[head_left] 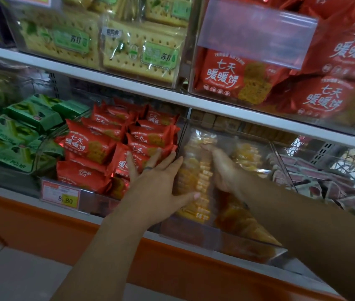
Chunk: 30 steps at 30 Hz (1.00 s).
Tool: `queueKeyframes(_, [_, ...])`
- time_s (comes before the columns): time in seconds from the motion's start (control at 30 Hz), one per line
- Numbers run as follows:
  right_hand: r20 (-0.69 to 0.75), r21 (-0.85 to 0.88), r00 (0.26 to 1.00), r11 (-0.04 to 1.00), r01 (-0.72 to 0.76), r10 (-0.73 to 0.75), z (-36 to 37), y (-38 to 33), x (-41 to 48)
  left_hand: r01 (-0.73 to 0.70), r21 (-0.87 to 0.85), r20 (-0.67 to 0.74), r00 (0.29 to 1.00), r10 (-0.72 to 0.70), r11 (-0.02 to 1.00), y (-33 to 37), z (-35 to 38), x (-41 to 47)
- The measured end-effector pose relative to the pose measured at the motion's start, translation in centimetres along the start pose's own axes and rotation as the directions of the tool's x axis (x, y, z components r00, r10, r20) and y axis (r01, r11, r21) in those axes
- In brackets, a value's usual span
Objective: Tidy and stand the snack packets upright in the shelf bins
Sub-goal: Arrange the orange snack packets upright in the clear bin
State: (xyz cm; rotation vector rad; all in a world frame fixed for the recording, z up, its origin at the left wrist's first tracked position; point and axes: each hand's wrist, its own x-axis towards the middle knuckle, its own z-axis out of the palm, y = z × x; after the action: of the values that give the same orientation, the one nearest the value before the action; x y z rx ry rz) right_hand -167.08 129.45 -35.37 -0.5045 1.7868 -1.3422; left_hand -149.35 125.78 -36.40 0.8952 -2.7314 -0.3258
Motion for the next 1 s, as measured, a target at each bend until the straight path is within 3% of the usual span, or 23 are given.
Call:
queueKeyframes(0.3, [-0.137, -0.004, 0.990, 0.999, -0.036, 0.035, -0.8, -1.4, 0.5, 0.010, -0.016, 0.006, 1.000, -0.010, 1.000, 0.2, -0.4, -0.5])
queueKeyframes(0.4, [-0.198, -0.088, 0.980, 0.995, -0.055, 0.036, -0.9, -1.9, 1.6, 0.005, -0.039, 0.007, 1.000, -0.005, 0.999, 0.1, -0.4, -0.6])
queueKeyframes(0.63, [-0.003, -0.251, 1.000, 0.968, 0.018, -0.019, -1.8, -1.1, 5.9, -0.008, -0.026, -0.003, 1.000, 0.008, 1.000, -0.2, -0.1, -0.3])
queueKeyframes(0.9, [0.060, -0.262, 0.997, 0.964, 0.053, -0.038, -1.5, -1.5, 5.8, 0.001, -0.041, 0.016, 1.000, 0.000, 0.999, 0.1, -0.3, -0.4])
queueKeyframes(1.0, [0.082, -0.281, 0.996, 0.960, -0.005, 0.029, -2.6, -1.7, 6.5, 0.004, -0.044, 0.030, 1.000, -0.002, 0.999, 0.2, -0.6, -0.5])
